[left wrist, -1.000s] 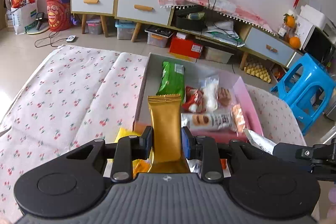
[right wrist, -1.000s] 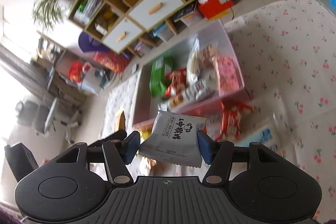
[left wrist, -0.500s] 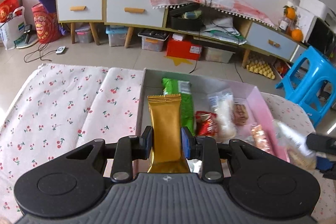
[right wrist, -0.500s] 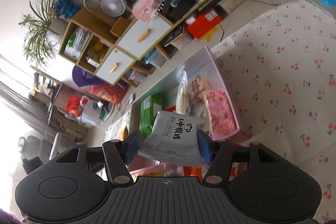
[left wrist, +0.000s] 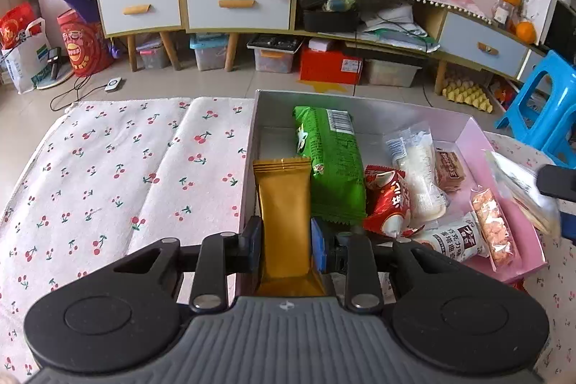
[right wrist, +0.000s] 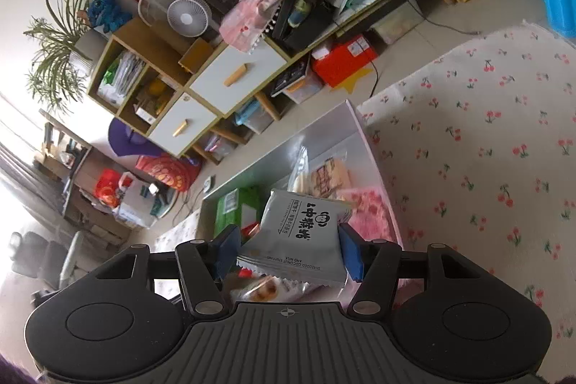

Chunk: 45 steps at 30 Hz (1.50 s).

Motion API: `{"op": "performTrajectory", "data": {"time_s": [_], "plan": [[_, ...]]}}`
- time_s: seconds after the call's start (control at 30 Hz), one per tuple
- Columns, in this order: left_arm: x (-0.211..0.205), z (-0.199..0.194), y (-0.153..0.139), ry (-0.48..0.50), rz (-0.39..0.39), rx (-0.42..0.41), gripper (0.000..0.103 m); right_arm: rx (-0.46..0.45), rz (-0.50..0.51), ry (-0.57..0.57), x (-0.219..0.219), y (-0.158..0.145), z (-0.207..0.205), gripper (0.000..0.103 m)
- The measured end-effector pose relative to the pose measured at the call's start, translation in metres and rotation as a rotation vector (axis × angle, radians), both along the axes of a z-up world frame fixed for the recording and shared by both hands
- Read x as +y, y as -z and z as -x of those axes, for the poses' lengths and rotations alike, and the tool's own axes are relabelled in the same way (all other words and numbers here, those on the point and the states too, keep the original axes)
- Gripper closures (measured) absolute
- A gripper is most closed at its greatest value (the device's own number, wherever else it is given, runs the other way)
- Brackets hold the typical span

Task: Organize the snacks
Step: 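Carry gold bar and white packet into the pink box and release, then move both open grippers back over the yellow packet and red packet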

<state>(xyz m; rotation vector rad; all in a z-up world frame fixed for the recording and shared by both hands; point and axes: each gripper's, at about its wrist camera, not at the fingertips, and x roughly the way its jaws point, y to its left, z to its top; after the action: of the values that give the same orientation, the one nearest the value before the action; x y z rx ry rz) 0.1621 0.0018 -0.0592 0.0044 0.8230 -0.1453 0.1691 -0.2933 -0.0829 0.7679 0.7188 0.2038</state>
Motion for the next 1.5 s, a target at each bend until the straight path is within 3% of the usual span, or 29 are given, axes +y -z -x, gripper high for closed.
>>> {"op": "performTrajectory", "data": {"time_s": [0.23, 0.37, 0.43, 0.5, 0.73, 1.0, 1.13, 1.33, 1.5], "plan": [[0.000, 0.001, -0.001, 0.028, 0.021, 0.000, 0.073, -0.001, 0.082, 0.015, 0.005, 0.010, -0.011, 0.044], [-0.001, 0.004, -0.003, 0.057, 0.014, -0.008, 0.060, -0.021, 0.099, 0.012, 0.009, 0.013, -0.011, 0.040], [-0.001, 0.005, -0.005, 0.071, 0.005, -0.015, 0.056, -0.027, 0.122, 0.011, 0.010, 0.012, -0.011, 0.026], [-0.001, 0.006, -0.006, 0.087, 0.004, -0.017, 0.055, -0.016, 0.130, 0.018, 0.010, 0.010, -0.010, 0.020], [-0.004, 0.010, -0.010, 0.127, 0.001, -0.024, 0.040, 0.012, 0.106, 0.034, 0.001, 0.000, -0.002, 0.020], [-0.007, 0.014, -0.020, 0.139, 0.009, 0.001, 0.021, 0.042, 0.221, -0.020, -0.004, -0.025, 0.016, 0.013], [-0.007, 0.021, -0.027, 0.158, -0.038, 0.013, 0.008, 0.052, 0.293, -0.048, -0.001, -0.030, 0.028, 0.012], [-0.002, 0.035, -0.029, 0.160, -0.131, 0.025, 0.002, 0.079, 0.391, -0.104, 0.008, -0.034, 0.043, 0.008], [0.010, 0.048, -0.021, 0.142, -0.091, 0.050, 0.001, 0.049, 0.433, -0.137, 0.012, -0.032, 0.059, 0.006]]}}
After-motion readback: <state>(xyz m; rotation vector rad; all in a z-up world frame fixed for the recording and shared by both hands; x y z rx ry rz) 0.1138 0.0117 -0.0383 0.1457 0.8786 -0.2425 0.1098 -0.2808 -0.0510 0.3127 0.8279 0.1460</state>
